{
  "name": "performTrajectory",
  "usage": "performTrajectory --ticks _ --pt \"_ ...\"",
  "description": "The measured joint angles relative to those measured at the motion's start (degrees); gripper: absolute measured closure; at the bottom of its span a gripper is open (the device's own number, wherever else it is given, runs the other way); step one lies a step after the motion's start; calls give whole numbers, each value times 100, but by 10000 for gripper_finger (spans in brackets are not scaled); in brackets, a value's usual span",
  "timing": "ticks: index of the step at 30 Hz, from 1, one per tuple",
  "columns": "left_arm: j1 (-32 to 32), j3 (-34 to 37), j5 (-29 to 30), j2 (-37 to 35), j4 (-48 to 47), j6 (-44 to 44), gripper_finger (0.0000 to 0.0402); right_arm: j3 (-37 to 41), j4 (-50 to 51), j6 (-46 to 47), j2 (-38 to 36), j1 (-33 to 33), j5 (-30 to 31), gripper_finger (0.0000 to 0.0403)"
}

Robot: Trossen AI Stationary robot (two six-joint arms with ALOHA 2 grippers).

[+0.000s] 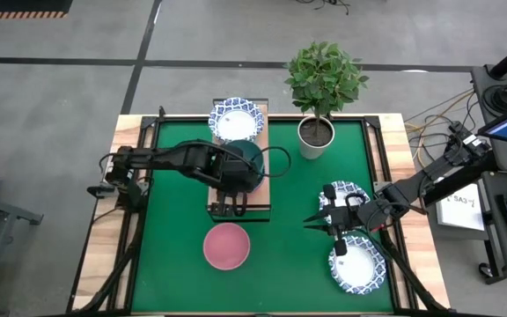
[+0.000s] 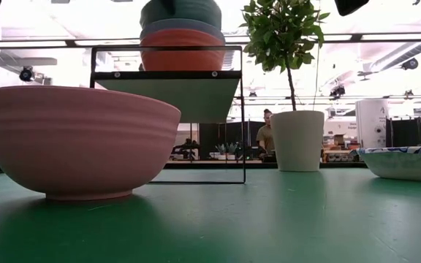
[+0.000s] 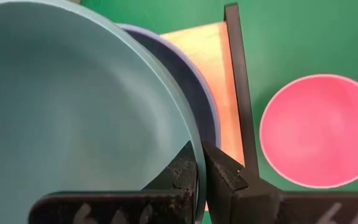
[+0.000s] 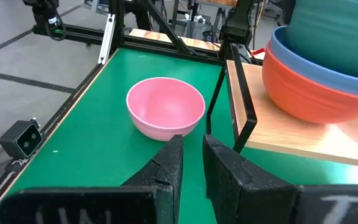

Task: Place and stack bowls onto a shelf
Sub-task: Stack the green bowl on top of the blue bowl on the shelf

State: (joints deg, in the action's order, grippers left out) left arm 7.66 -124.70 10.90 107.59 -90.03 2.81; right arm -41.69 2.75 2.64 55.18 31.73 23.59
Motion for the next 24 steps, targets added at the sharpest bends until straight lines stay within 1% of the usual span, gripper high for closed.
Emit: performTrajectory --ticks 7,14,19,24 --pt "2 240 0 0 2 48 401 0 1 33 0 0 1 351" --pt "2 323 8 0 3 50 398 0 -1 37 0 0 1 351" --pt "2 297 37 0 2 50 373 0 -1 38 0 0 0 351" --pt "17 297 46 0 1 50 329 0 -1 80 0 0 2 351"
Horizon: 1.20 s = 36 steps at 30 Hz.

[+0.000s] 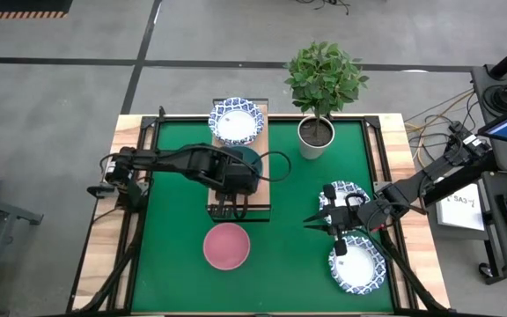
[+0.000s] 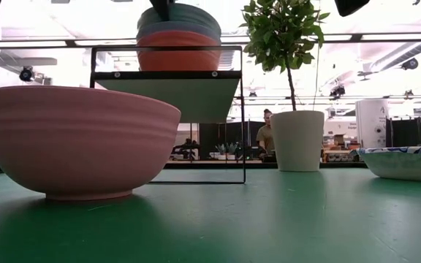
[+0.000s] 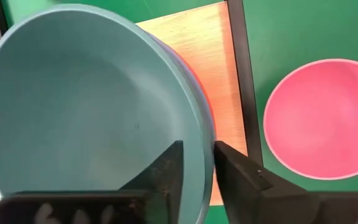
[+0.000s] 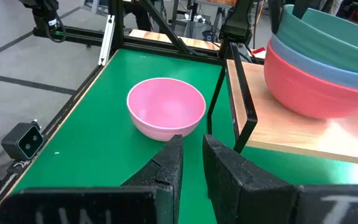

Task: Place and stack bowls onto a shelf
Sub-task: Stack the green bowl on top of the blue bowl on the shelf

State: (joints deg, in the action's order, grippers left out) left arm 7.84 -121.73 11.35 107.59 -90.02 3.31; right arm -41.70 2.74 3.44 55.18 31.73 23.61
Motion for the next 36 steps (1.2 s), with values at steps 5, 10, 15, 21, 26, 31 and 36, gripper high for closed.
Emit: performTrajectory --ticks 5,10,15,21,26,31,36 --pt "52 -2 2 -16 1 -51 280 -1 0 112 0 0 -2 351" --pt "99 -174 -16 -133 0 -129 248 -2 -2 118 0 0 -2 351" --pt "194 -361 99 -430 98 -185 245 -2 -5 192 0 0 -2 351" --pt "417 324 762 -1175 1004 -195 282 66 -152 264 13 0 -2 351" --pt "490 1826 773 -2030 2345 -270 324 116 -295 253 28 0 -2 351" --pt "481 3489 1005 -2774 4099 -284 357 121 -318 260 28 0 -2 351" --pt "483 4601 1020 -3204 5383 -282 366 125 -376 258 31 0 -2 351"
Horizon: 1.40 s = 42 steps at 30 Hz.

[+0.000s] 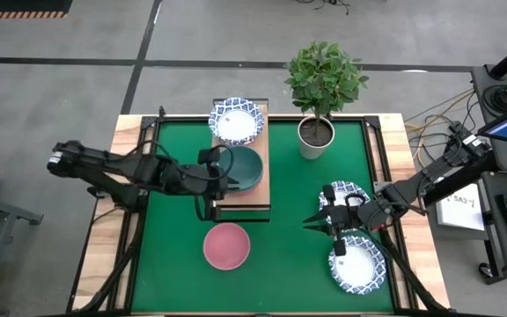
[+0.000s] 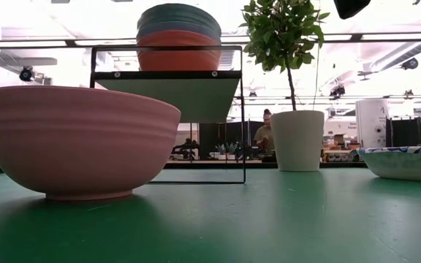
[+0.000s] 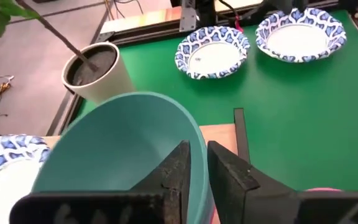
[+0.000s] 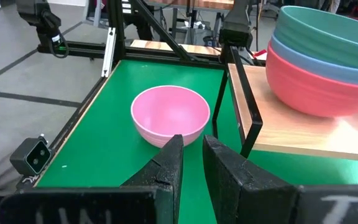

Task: Place and stack bowls onto a shelf
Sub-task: Stack the green bowl on top of the blue bowl on the shelf, then stack the pink bowl on top of the green bowl on the shelf

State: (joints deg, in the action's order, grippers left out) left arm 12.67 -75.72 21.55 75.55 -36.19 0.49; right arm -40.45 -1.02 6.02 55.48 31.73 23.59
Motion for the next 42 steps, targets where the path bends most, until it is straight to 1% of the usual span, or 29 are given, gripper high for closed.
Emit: performTrajectory --ticks 4,7,15,20,26,30,33,36,40,42 --pt "0 540 3 -139 644 -2 366 0 -28 0 0 0 0 351" --pt "0 707 5 -142 772 -47 366 0 -71 0 0 0 0 351" --pt "17 690 1 -33 777 -212 366 0 -104 -2 2 0 0 351" --pt "110 426 3 -40 598 -355 366 0 -103 -2 2 0 0 351" --pt "649 -251 -1 -59 -369 -1005 366 2 -70 -9 2 0 0 351" --pt "1131 -495 -7 -48 -808 -1618 366 2 -27 -7 2 0 0 351" --pt "1496 -472 -69 -48 -874 -2066 366 2 49 21 2 0 0 351" --pt "1856 -282 -157 -33 -824 -2654 366 2 94 69 2 0 0 351" --pt "2248 -159 -162 258 -693 -3370 365 2 101 85 3 0 0 351" --pt "2395 -186 -163 480 -662 -3545 364 2 98 83 2 0 -1 351"
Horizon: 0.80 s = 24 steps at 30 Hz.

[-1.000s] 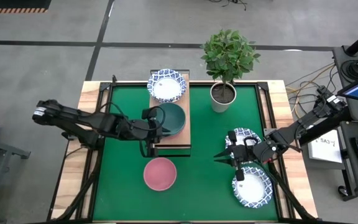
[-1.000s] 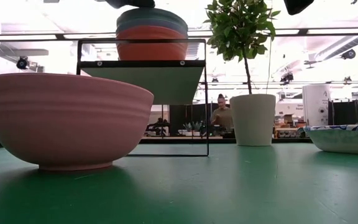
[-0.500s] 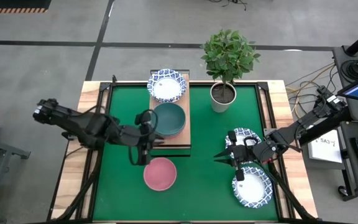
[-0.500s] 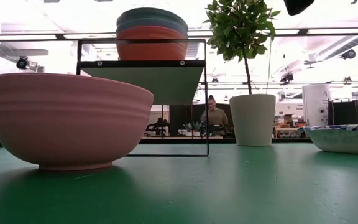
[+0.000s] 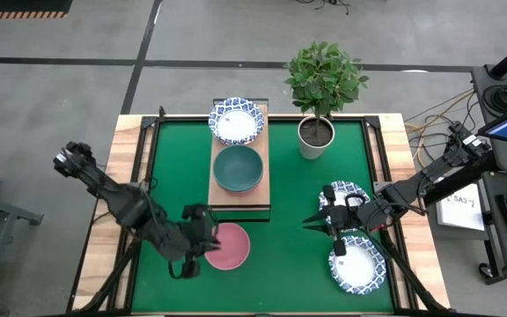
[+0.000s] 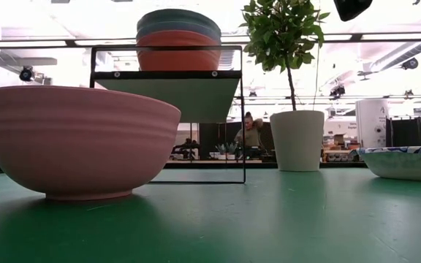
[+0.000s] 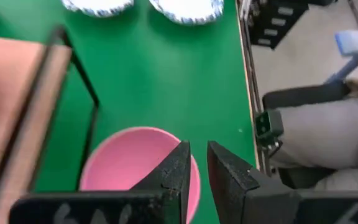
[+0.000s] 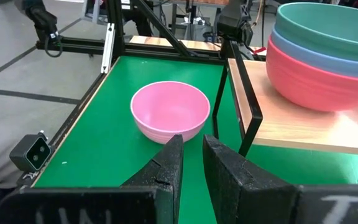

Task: Place and stack bowls onto a shelf
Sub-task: Stack the pink bowl on top of the green bowl on the shelf

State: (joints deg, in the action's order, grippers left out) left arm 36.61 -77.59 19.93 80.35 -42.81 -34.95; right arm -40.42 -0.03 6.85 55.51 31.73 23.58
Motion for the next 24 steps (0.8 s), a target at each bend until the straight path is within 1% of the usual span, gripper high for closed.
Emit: performTrajectory --ticks 4,6,9,14,18,21,24 --pt "287 -213 -22 552 3 -120 363 0 -2 7 0 0 -2 351" --pt "398 -355 -102 801 -22 -152 357 0 -2 13 1 0 -103 351" --pt "513 -617 -116 1177 -113 -272 335 0 -28 23 1 0 -267 351" --pt "629 -989 -92 1829 -381 -513 284 2 -26 83 2 2 -334 351" --pt "689 -1195 -96 2300 -468 -498 250 2 -26 81 2 2 -471 351" --pt "690 -1230 -50 2577 -708 -522 239 2 -26 83 2 2 -591 351" --pt "684 -1214 193 2775 -977 -640 237 2 -26 98 2 2 -622 351"
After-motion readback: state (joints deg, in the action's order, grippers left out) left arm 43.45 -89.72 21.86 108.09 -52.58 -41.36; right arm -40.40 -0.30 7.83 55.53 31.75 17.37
